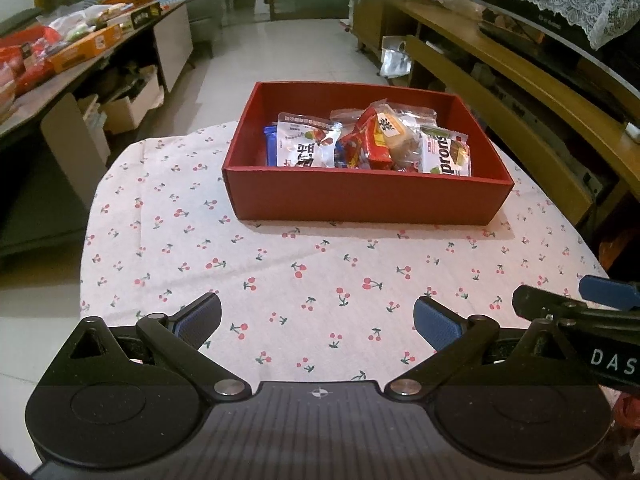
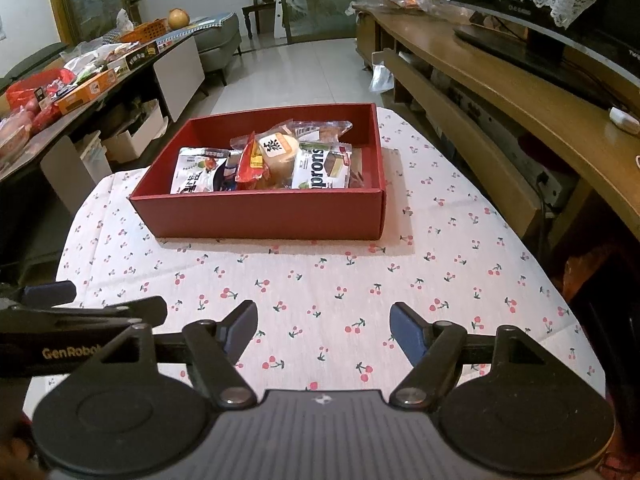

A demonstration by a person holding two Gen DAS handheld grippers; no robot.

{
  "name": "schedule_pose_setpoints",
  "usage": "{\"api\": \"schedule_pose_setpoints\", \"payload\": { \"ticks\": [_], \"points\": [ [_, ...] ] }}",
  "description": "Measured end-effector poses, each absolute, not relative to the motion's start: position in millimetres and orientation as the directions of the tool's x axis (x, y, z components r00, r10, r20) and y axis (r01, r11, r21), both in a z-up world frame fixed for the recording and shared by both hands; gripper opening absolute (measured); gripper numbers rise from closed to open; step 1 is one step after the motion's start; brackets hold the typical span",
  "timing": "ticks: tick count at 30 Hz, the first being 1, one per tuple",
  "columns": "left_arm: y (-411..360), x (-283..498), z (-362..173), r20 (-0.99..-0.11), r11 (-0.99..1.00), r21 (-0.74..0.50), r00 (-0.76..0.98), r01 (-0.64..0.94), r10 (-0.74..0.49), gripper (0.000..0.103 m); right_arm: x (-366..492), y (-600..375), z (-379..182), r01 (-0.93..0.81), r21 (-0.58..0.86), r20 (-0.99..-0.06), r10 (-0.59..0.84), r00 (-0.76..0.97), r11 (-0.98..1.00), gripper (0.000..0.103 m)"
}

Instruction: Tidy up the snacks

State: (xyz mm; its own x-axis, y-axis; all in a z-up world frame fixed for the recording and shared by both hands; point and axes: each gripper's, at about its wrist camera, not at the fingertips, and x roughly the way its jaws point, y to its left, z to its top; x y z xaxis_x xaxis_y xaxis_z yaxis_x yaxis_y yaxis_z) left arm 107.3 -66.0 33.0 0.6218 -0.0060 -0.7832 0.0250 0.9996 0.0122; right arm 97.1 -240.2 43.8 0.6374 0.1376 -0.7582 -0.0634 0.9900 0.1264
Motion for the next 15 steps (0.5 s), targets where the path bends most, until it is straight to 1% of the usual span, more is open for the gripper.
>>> {"api": "schedule_pose_setpoints", "payload": {
  "ticks": [15],
  "points": [
    [-65.8,99.6,36.3,-0.767,0.999,0.041,0.641,0.017,0.020,0.103,90.5,-238.9,45.1,-0.077,0.129,-0.758,0.149,0.635,0.989,0.079]
  ]
}}
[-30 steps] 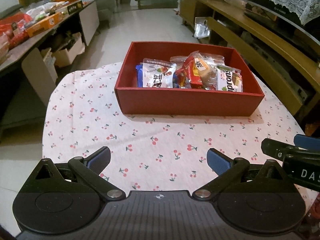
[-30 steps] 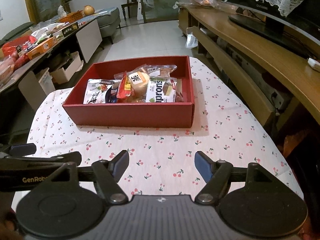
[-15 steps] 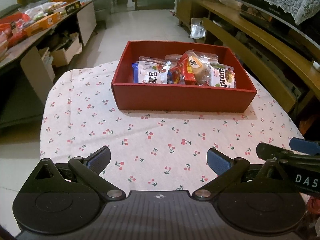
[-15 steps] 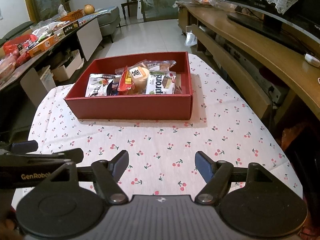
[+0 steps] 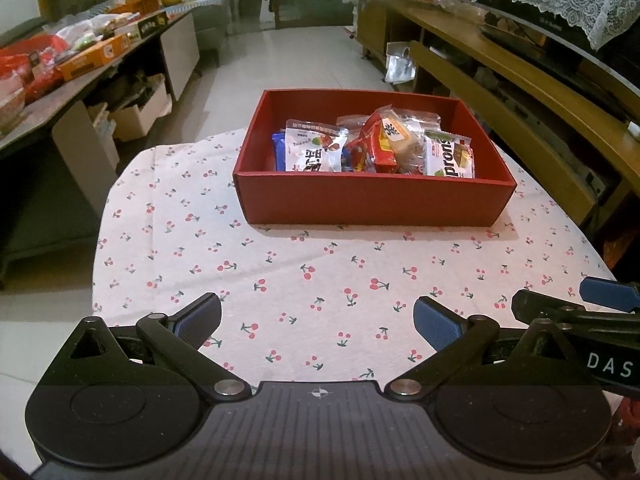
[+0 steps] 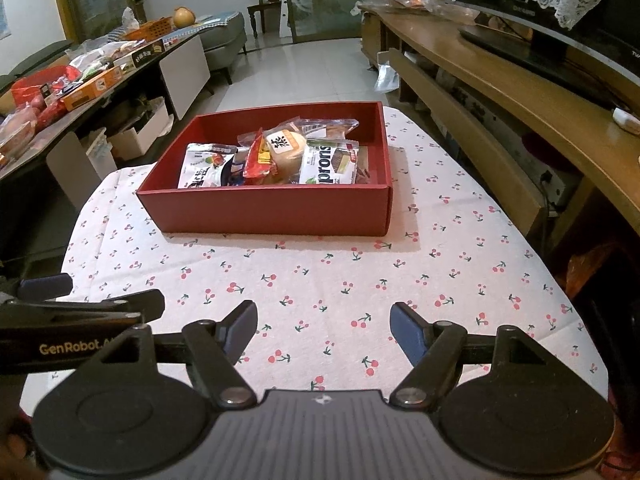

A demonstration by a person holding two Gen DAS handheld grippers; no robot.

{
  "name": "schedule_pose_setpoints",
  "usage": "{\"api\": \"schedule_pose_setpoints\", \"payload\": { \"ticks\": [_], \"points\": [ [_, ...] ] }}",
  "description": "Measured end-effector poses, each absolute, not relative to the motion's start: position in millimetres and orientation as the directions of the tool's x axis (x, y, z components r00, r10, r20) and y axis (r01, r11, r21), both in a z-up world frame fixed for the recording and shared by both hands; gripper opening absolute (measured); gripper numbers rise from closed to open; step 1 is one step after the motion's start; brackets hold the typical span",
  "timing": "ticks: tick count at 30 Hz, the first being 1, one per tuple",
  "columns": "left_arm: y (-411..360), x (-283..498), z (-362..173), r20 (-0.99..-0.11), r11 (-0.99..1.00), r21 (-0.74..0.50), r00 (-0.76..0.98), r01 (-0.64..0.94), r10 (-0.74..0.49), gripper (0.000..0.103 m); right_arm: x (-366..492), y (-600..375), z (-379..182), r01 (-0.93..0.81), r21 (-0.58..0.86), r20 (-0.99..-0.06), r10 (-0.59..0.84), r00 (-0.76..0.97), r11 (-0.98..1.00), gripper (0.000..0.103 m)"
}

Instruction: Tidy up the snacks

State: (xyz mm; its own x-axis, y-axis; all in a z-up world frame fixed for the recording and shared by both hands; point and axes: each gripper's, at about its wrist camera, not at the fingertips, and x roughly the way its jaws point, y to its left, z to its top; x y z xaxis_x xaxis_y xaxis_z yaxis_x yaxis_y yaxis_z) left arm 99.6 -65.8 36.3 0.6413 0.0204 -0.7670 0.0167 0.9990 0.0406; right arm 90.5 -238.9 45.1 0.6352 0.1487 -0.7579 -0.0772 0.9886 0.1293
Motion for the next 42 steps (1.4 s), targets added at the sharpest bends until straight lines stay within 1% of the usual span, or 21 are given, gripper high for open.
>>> {"api": "schedule_pose_setpoints", "payload": {
  "ticks": [10,18,23,29,42],
  "points": [
    [-62.7,100.0,34.3,-0.776,1.000,0.024,0.630,0.005,0.015,0.103,92.5,-238.2,45.6,-0.081,0.131,-0.758,0.152,0.635,0.988,0.079],
    [-60.0,103.3,31.3,-0.805,1.000,-0.008,0.593,-0.009,-0.001,0.103,92.8,-236.5,44.9,-0.082,0.126,-0.759,0.149,0.634,0.989,0.079],
    [-63.5,104.5,32.0,-0.815,1.000,0.018,0.579,-0.011,0.021,0.103,93.3,-236.5,45.4,-0.088,0.129,-0.756,0.156,0.636,0.988,0.079],
    [-59.6,104.7,30.8,-0.815,1.000,-0.012,0.580,-0.015,-0.001,0.103,92.6,-236.8,46.5,-0.088,0.137,-0.752,0.162,0.639,0.987,0.079],
    [-62.5,103.0,32.9,-0.804,1.000,0.016,0.594,-0.024,0.028,0.103,94.0,-236.6,45.1,-0.089,0.138,-0.754,0.162,0.636,0.987,0.080]
  ]
}}
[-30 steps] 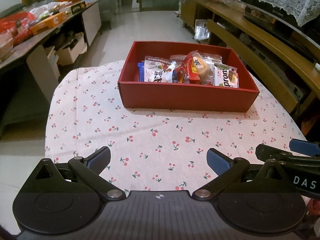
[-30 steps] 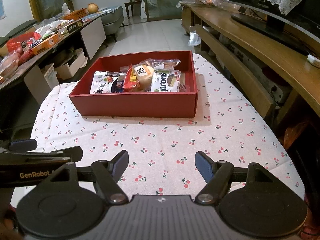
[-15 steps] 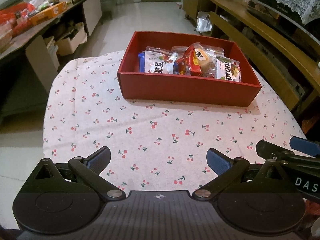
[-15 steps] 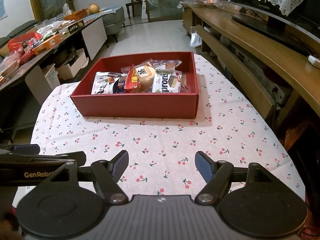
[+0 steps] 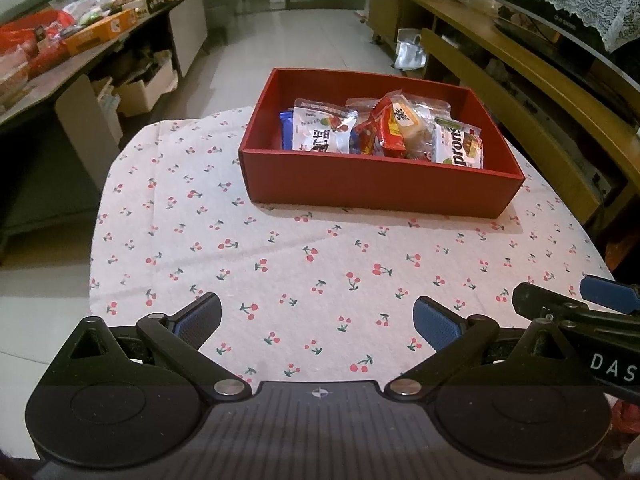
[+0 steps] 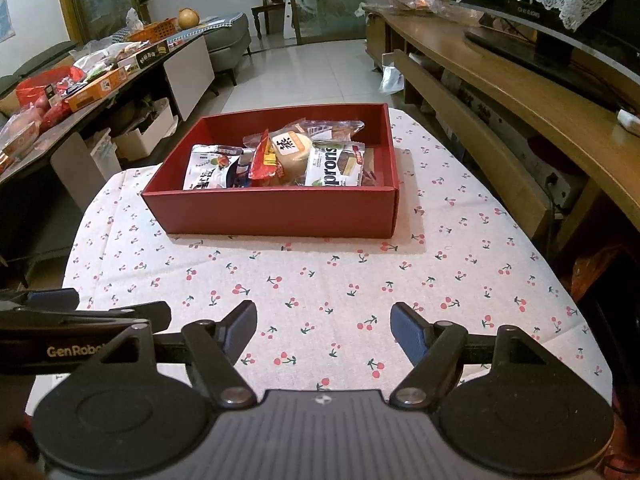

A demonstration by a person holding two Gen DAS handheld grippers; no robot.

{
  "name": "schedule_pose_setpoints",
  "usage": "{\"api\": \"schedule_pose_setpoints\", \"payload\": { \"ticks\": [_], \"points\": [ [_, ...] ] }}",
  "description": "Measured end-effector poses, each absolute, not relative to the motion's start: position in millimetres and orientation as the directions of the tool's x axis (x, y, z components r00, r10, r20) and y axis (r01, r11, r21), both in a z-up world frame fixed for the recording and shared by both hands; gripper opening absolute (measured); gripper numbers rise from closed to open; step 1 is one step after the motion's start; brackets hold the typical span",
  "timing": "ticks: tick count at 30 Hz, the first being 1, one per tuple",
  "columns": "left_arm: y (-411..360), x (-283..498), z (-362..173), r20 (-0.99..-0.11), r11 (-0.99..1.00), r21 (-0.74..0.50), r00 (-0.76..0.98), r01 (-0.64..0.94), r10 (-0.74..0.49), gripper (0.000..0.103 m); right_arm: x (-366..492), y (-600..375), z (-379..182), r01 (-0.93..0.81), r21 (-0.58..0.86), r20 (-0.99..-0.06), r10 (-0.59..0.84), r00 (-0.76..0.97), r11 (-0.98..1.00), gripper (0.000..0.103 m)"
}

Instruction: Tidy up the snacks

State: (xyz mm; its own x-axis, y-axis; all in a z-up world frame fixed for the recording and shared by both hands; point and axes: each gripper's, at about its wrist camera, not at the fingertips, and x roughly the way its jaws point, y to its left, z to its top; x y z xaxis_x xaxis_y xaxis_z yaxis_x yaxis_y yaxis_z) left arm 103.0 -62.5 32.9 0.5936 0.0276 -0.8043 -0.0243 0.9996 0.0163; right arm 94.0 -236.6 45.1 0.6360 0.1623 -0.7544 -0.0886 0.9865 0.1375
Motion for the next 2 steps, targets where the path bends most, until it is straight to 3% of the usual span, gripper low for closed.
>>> {"api": "schedule_pose_setpoints", "payload": {
  "ticks": [2],
  "points": [
    [-62.5,102.9,33.1,-0.802,0.999,0.028,0.595,-0.032,0.042,0.103,94.3,-236.9,44.6,-0.088,0.138,-0.755,0.162,0.636,0.987,0.080]
  ]
}}
